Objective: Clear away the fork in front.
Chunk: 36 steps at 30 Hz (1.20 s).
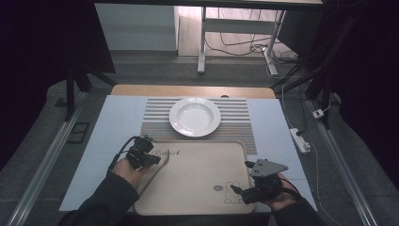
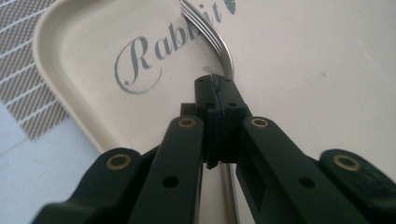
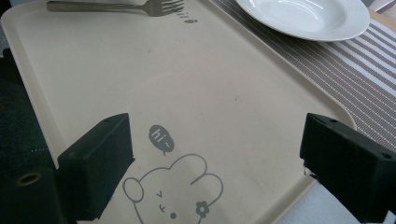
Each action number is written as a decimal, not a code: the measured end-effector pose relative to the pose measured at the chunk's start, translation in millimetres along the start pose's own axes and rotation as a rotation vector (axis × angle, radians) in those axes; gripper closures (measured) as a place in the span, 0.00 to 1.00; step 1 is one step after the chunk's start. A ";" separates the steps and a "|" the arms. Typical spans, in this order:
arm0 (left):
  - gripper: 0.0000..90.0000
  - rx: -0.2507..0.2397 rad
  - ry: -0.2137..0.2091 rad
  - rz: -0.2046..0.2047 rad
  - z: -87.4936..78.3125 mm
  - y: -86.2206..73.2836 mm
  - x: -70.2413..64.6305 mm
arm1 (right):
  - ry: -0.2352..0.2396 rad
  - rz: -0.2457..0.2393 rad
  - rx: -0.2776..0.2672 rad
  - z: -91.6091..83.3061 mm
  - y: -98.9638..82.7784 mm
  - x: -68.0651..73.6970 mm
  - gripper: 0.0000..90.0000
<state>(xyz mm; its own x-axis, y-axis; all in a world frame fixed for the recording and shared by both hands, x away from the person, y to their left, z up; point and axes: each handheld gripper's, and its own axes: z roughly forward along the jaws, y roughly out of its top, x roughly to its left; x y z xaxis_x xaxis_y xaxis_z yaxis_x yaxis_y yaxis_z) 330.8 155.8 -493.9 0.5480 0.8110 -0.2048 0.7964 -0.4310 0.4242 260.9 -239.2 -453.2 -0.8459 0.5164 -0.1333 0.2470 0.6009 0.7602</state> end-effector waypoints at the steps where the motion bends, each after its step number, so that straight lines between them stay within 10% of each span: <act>1: 0.99 0.004 0.004 0.002 2.5 1.9 0.5 | 0.000 0.000 0.001 -0.5 -0.3 -0.1 0.11; 28: 0.99 0.001 -0.080 0.124 32.7 24.9 -34.8 | -0.003 -0.003 0.004 -3.8 -3.1 -0.5 0.11; 36: 0.99 -0.002 -0.040 0.109 41.4 25.1 -32.6 | -0.006 -0.004 0.005 -4.7 -3.6 -1.0 0.11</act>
<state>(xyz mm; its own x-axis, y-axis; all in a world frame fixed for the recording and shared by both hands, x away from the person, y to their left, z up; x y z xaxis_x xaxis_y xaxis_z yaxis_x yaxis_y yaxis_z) 343.5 102.1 -513.1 0.6415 0.7426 -0.1924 0.7307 -0.5151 0.4479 258.6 -244.7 -452.8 -0.8442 0.5175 -0.1397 0.2461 0.6057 0.7567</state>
